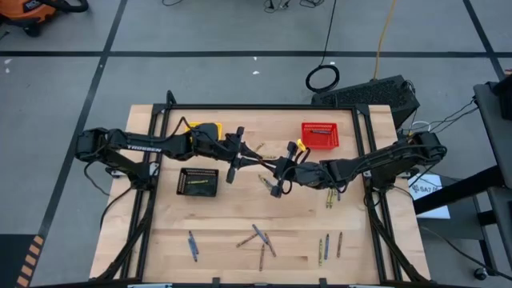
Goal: Sort crayons
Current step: Put the brown crayon into the yellow bin
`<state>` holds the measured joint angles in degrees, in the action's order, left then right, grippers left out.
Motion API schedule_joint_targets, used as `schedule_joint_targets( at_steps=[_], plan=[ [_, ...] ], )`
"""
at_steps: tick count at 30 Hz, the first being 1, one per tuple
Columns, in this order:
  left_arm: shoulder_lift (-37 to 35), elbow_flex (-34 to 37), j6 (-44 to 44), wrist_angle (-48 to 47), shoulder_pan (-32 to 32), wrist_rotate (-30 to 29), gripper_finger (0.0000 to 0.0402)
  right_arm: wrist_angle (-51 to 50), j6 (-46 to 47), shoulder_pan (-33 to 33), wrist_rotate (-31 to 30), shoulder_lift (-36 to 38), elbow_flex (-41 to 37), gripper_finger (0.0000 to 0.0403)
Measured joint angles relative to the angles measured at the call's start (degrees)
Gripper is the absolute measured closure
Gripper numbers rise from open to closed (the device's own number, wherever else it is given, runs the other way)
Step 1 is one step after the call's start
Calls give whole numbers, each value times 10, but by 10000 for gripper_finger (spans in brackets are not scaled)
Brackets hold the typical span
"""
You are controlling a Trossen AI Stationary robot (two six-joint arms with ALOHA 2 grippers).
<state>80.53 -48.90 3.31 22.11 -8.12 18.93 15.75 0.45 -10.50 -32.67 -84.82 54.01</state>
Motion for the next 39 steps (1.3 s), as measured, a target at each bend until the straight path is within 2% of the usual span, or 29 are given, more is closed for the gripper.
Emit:
schedule_joint_targets(
  at_steps=[3, 9, 18, 30, 39],
  plan=[
    [0, 0, 0, -1, 0, -11, 342, 0, 0, 0, 0, 0, 0, 403],
    [0, 0, 2, -1, 0, -26, 392, 1, 2, 0, -1, 0, 0, 403],
    [0, -1, 7, -19, -1, -27, 391, -2, 3, 0, 1, 0, 0, 399],
    [0, 0, 27, -47, -8, -27, 391, 1, 4, 0, -2, 0, 0, 329],
    [-1, 0, 35, -190, -76, -34, 391, -29, 4, 0, -3, 0, 0, 292]
  ],
)
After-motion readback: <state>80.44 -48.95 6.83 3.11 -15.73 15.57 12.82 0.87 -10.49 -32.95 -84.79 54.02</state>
